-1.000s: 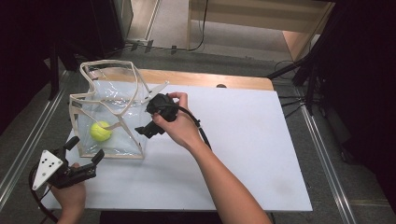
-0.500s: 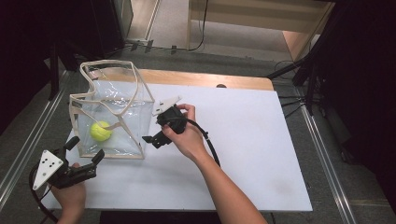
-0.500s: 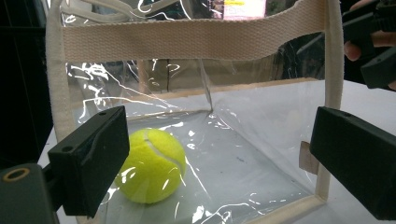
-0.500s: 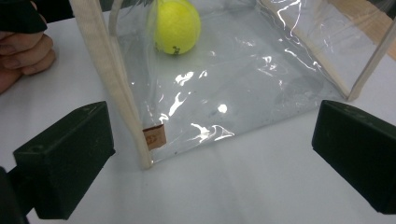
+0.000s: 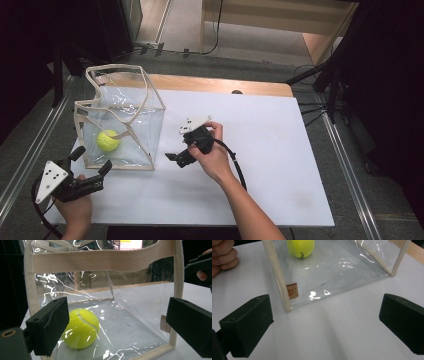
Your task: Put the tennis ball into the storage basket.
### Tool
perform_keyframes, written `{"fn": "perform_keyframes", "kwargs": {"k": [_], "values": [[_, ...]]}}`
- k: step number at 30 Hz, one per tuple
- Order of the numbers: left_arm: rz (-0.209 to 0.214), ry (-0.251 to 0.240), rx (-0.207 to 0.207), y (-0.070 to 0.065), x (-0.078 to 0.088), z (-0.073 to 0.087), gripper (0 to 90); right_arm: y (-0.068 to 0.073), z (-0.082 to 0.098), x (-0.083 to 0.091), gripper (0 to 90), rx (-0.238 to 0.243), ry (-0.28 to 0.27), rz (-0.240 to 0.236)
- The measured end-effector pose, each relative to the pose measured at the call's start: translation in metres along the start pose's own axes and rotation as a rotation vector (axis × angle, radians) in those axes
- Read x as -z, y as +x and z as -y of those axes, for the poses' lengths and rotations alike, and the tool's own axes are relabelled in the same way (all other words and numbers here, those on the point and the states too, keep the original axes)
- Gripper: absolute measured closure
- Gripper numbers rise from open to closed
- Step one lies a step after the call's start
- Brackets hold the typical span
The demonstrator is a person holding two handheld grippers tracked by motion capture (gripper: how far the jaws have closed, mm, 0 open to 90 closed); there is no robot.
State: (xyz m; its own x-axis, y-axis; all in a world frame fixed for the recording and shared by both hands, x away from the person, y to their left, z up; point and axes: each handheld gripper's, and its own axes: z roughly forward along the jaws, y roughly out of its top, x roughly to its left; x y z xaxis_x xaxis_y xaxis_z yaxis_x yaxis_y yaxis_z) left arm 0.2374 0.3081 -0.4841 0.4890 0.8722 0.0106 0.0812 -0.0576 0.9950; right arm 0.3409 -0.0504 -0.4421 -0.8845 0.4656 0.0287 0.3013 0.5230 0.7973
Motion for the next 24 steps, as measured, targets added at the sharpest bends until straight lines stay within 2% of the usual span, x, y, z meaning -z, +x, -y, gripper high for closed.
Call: {"fn": "perform_keyframes", "kwargs": {"k": [6, 10, 18, 24], "values": [[0.002, 0.0, 0.0, 0.0, 0.0, 0.0, 5.4, 0.0, 0.016, 0.011, 0.0, -0.01, -0.016, 0.014], [0.001, 0.001, 0.0, 0.0, 0.0, 0.0, 5.3, -0.001, 0.027, 0.018, 0.0, -0.036, -0.033, 0.023], [0.002, 0.001, 0.001, 0.0, 0.0, 0.0, 5.3, -0.007, 0.054, 0.043, 0.0, -0.064, -0.084, 0.073], [-0.001, 0.004, -0.002, -0.001, 0.0, 0.0, 5.4, -0.011, 0.069, 0.056, 0.0, -0.09, -0.101, 0.107]]}}
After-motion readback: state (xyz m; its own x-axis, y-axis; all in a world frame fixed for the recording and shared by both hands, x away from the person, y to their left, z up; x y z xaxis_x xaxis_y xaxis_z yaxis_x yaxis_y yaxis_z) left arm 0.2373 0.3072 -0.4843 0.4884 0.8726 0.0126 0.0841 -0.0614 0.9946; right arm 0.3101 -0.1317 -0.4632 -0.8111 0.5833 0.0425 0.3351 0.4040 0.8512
